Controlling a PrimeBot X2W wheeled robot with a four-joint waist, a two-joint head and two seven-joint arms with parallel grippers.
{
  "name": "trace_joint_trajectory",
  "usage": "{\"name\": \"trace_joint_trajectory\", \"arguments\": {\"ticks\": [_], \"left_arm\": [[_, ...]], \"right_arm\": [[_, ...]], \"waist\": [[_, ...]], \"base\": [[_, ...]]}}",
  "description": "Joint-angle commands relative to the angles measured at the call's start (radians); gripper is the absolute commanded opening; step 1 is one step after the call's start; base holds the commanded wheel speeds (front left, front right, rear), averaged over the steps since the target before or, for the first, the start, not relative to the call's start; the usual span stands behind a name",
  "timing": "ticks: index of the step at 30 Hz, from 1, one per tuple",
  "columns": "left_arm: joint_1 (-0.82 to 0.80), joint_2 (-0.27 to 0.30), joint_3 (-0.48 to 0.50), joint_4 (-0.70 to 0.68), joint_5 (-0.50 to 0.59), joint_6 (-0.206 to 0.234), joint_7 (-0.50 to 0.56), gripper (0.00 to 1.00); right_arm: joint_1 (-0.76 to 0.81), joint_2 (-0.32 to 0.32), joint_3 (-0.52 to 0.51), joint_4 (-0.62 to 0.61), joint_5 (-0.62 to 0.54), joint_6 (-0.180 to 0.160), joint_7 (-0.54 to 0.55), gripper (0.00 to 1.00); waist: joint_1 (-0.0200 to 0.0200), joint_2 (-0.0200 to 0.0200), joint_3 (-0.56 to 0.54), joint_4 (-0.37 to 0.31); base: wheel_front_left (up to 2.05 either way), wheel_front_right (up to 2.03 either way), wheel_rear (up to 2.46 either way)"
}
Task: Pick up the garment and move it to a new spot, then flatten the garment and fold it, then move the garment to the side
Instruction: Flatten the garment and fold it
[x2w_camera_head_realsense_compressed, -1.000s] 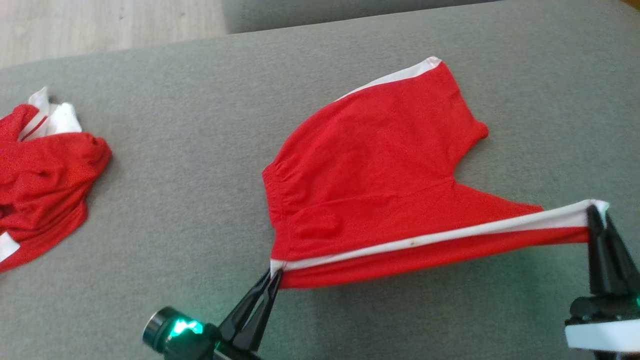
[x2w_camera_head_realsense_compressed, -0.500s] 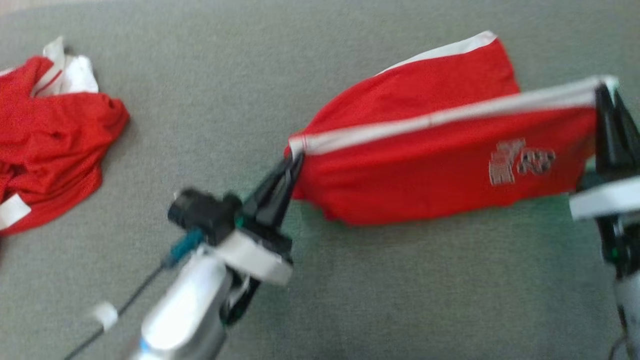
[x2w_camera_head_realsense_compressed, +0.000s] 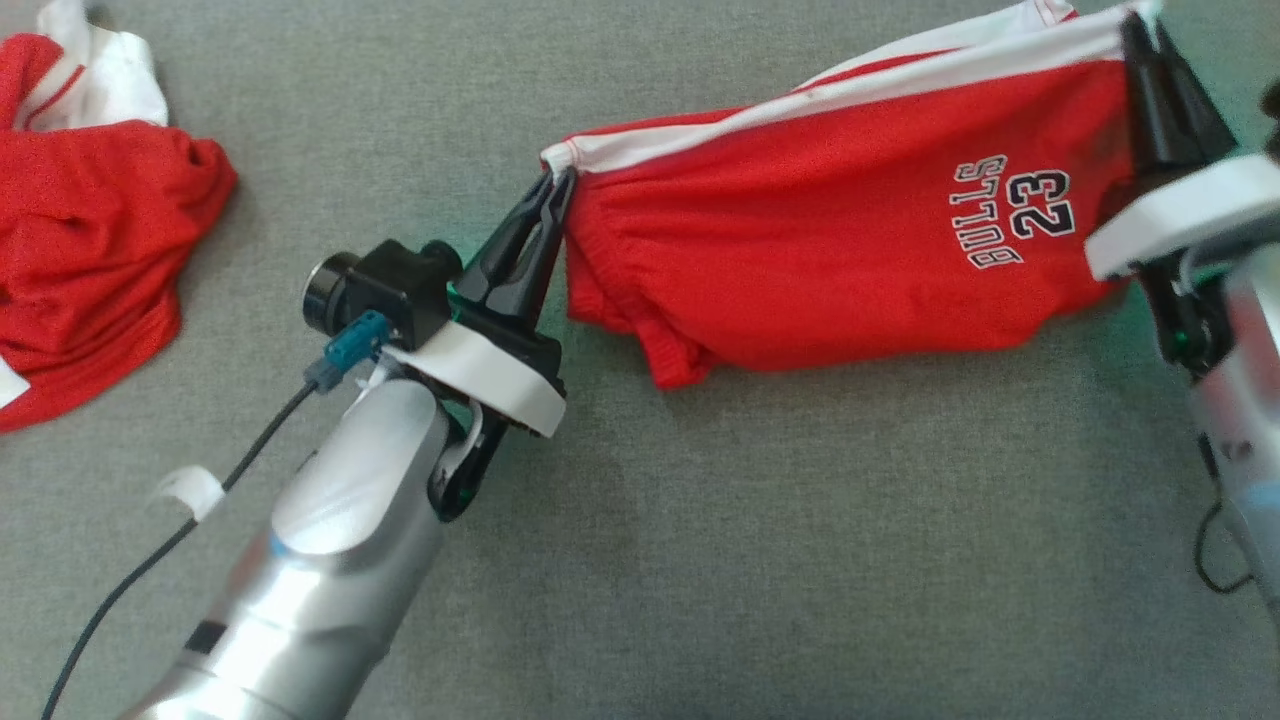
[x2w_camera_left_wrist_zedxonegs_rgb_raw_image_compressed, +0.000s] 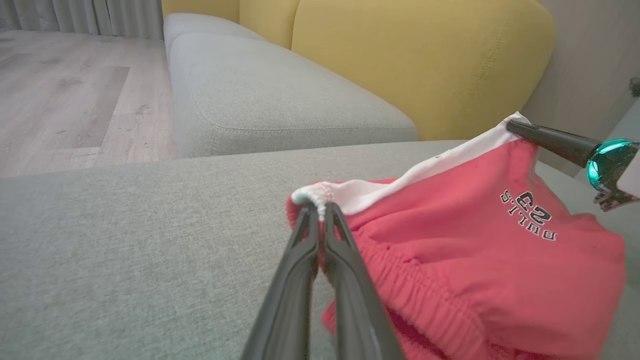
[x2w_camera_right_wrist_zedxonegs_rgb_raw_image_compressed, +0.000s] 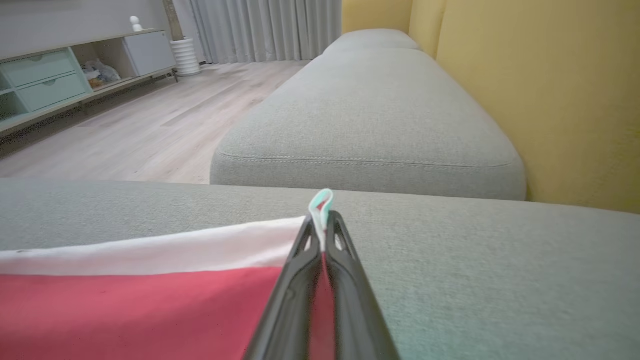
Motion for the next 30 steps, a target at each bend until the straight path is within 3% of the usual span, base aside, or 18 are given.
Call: {"name": "trace_joint_trajectory", "arguments": {"ticks": [1, 2, 3, 9, 14, 20, 25, 30], "left_arm": [[-0.055, 0.011, 0.027, 0.018, -0.002, 0.002, -0.022, 0.34], [-0.060, 0.009, 0.029, 0.031, 0.001, 0.002, -0.025, 0.91], [-0.062, 0.006, 0.034, 0.041, 0.002, 0.003, -0.028, 1.00], [-0.034, -0.007, 0.066, 0.043, 0.033, 0.030, -0.035, 1.00], [0.109, -0.016, 0.162, -0.119, 0.138, 0.129, -0.035, 1.00], [0.341, -0.049, 0.261, -0.367, 0.284, 0.223, -0.035, 1.00], [0.467, -0.074, 0.289, -0.479, 0.327, 0.235, -0.035, 1.00], [0.496, -0.082, 0.279, -0.513, 0.345, 0.224, -0.035, 1.00]], "right_arm": [[-0.059, 0.011, 0.057, 0.044, 0.034, -0.001, -0.030, 0.38], [-0.072, 0.016, 0.064, 0.062, 0.043, -0.001, -0.035, 1.00], [-0.081, 0.023, 0.069, 0.075, 0.054, -0.001, -0.040, 1.00], [-0.043, 0.056, 0.048, 0.038, 0.096, -0.001, -0.046, 1.00], [0.091, 0.088, 0.013, 0.008, 0.127, -0.001, -0.046, 1.00], [0.132, 0.082, -0.041, 0.115, 0.135, -0.001, -0.047, 1.00], [0.101, 0.065, -0.044, 0.250, 0.175, -0.001, -0.034, 1.00], [0.053, 0.039, -0.034, 0.358, 0.216, -0.001, 0.004, 1.00]], "waist": [[-0.0002, 0.0000, 0.018, -0.009], [-0.0002, 0.0000, 0.020, -0.011], [-0.0002, 0.0000, 0.021, -0.012], [-0.0002, 0.0000, 0.005, -0.021], [-0.0002, 0.0000, -0.043, -0.025], [-0.0002, 0.0000, -0.098, 0.011], [-0.0002, 0.0000, -0.118, 0.072], [-0.0002, 0.0000, -0.104, 0.129]], "base": [[0.00, 0.00, 0.00], [0.00, 0.00, 0.00], [0.00, 0.00, 0.00], [0.00, 0.00, 0.00], [0.00, 0.00, 0.00], [0.00, 0.00, 0.00], [0.00, 0.00, 0.00], [0.00, 0.00, 0.00]]}}
